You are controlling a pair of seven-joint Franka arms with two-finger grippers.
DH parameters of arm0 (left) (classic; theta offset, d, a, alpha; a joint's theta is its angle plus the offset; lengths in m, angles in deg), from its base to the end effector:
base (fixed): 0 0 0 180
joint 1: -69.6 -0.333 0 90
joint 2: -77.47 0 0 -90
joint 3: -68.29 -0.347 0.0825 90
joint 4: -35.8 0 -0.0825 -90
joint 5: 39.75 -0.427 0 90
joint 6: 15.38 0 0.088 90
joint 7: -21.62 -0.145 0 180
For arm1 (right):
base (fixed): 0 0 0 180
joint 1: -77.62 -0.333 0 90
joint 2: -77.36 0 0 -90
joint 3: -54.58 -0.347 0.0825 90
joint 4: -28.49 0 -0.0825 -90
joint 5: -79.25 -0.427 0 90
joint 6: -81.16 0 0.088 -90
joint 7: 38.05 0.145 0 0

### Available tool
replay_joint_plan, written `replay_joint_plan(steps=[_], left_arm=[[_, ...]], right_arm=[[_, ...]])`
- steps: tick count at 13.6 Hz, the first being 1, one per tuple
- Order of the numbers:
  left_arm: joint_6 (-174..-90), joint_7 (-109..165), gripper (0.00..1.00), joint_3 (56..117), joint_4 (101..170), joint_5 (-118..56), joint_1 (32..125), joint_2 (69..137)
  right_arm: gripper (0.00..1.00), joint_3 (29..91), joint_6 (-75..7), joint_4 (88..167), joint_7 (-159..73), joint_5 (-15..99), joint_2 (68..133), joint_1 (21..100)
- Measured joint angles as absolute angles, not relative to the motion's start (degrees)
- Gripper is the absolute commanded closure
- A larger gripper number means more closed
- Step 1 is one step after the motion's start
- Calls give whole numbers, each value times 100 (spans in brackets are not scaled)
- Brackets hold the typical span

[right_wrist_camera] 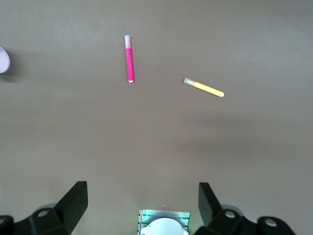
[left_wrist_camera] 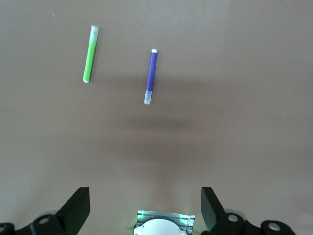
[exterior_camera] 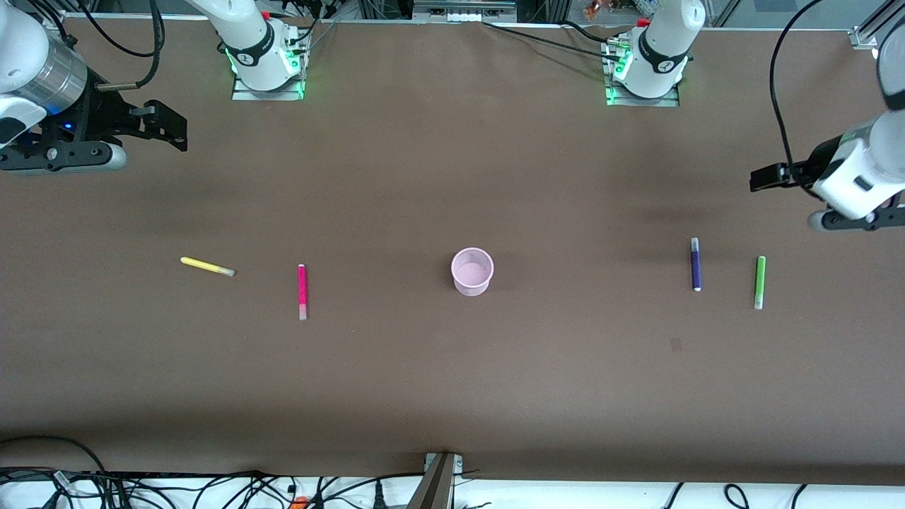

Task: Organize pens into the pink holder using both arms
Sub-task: 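Reach the left gripper down to the purple marker, then grasp the purple marker with the left gripper and lift it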

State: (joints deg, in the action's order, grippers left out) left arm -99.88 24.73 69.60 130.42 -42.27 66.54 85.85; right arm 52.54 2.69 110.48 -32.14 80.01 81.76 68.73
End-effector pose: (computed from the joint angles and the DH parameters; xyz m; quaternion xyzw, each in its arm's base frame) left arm 0.6038 0.0258 0.4833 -0.9860 -0.0403 0.1604 0.0222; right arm 0.5867 0.1103 0.6262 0.9967 0.0429 -0.0675 0.0153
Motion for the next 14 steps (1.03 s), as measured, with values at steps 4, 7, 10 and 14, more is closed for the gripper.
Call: replay_joint_plan(steps=[4,7,10,14], left_arm=[[-11018,2341,0,6950,13494,-4235,6637,9103],[-12102,1978,0,6947,14143,-4238,6605,9317],[-13316,1773,0,6945,14730,-4239,6509,9552],[-14847,1700,0,6947,15468,-4240,6502,9825]], right_arm=[[0,5254,269,11040,-3216,8001,8205,6872],[0,5253,269,11031,-3219,8000,8207,6869],[0,5238,269,11025,-3307,7999,8210,6843],[0,5235,193,11025,-3609,7991,8244,6819]])
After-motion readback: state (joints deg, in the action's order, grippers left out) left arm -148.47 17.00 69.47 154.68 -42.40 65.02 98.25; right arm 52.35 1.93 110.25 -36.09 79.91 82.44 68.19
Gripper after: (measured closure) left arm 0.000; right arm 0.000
